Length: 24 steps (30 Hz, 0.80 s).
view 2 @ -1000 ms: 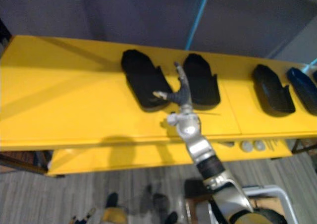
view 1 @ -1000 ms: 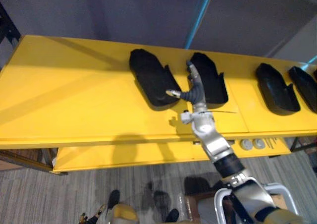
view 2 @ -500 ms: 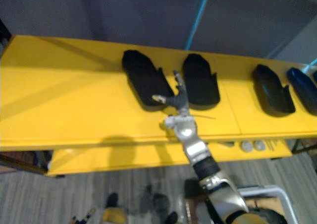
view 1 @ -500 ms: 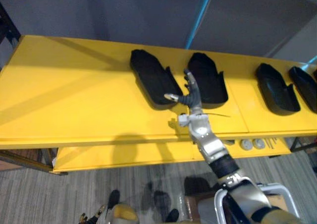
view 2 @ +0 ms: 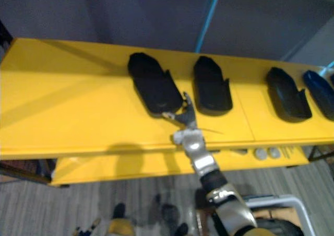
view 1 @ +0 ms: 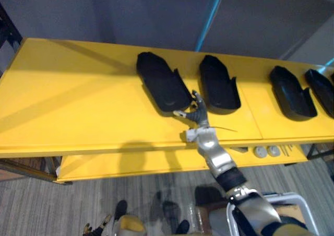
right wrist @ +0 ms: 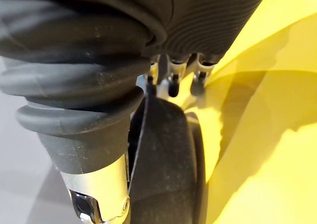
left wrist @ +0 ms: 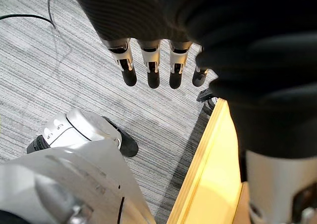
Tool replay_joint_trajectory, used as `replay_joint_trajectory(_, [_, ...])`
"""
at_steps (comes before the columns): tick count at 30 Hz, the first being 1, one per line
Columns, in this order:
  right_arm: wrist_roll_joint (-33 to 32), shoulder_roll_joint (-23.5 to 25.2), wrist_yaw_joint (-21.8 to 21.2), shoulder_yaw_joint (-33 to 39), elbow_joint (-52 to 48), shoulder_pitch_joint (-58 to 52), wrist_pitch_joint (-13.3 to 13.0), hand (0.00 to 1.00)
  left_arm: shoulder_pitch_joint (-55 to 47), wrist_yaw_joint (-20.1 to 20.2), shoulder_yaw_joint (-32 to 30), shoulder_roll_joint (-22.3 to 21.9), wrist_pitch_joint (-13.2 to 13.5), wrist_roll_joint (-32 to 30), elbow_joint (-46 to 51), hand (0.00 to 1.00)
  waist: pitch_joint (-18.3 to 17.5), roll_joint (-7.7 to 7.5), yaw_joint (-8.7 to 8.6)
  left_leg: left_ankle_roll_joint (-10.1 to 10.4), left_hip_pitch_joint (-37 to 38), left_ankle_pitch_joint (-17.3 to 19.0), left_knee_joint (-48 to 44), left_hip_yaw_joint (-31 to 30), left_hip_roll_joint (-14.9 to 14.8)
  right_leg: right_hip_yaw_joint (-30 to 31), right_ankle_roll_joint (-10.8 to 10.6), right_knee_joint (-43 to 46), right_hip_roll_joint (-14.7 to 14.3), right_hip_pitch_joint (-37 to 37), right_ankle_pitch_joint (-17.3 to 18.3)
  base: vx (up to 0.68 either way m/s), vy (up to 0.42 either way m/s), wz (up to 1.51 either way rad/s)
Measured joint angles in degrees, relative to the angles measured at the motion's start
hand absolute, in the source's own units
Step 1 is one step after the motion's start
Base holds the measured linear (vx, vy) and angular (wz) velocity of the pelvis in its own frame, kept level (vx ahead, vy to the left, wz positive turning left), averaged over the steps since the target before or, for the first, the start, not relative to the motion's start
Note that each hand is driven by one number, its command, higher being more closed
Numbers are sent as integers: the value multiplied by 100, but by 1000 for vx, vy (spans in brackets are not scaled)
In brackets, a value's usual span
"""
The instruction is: Walk over and take plastic housings, then place them on the shelf
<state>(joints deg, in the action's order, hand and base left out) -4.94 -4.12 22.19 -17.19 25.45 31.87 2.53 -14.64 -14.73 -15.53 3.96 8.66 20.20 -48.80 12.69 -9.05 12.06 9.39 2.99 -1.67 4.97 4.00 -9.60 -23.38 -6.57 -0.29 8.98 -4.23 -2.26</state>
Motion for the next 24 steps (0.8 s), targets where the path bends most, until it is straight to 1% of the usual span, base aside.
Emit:
replay_joint_trajectory(7, [-2, 2, -117, 39, 0, 0, -32, 0, 4, 4, 0, -2, 2, -2, 18, 0, 22, 5, 4, 0, 1, 0, 3, 2, 4, -1, -2, -24, 0, -10, -1, 0, 0, 0])
replay_joint_trajectory(10, [-2, 1, -131, 48, 0, 14, -158, 0, 15, 5, 0, 1, 3, -3, 43, 0, 151, -24, 2, 0, 48, 0, 4, 1, 5, -2, -4, -42, -2, -68, -2, 0, 0, 0])
replay_joint_trajectory(11, [-4, -7, -178, 47, 0, 26, -204, 0, 13, 5, 1, 0, 2, -4, 46, 0, 214, -36, 1, 0, 82, 0, -1, 2, -3, 4, -4, -38, -8, -105, -2, 0, 0, 0])
replay_joint_trajectory(16, [-111, -128, -440, 35, -17, 65, -270, 0, 12, 11, 37, 1, 2, -8, 52, 0, 230, -45, -7, 2, 4, -1, 0, -5, -37, 2, 4, -41, -39, -69, 5, 0, 0, 0])
replay_joint_trajectory(24, [-135, -239, -806, -212, -318, 74, -206, 0, 8, 18, 38, 1, 2, -7, 57, 0, 233, -41, -21, 11, -2, 1, -24, 114, -108, 125, 9, -27, -108, 18, 5, 3, -7, -6])
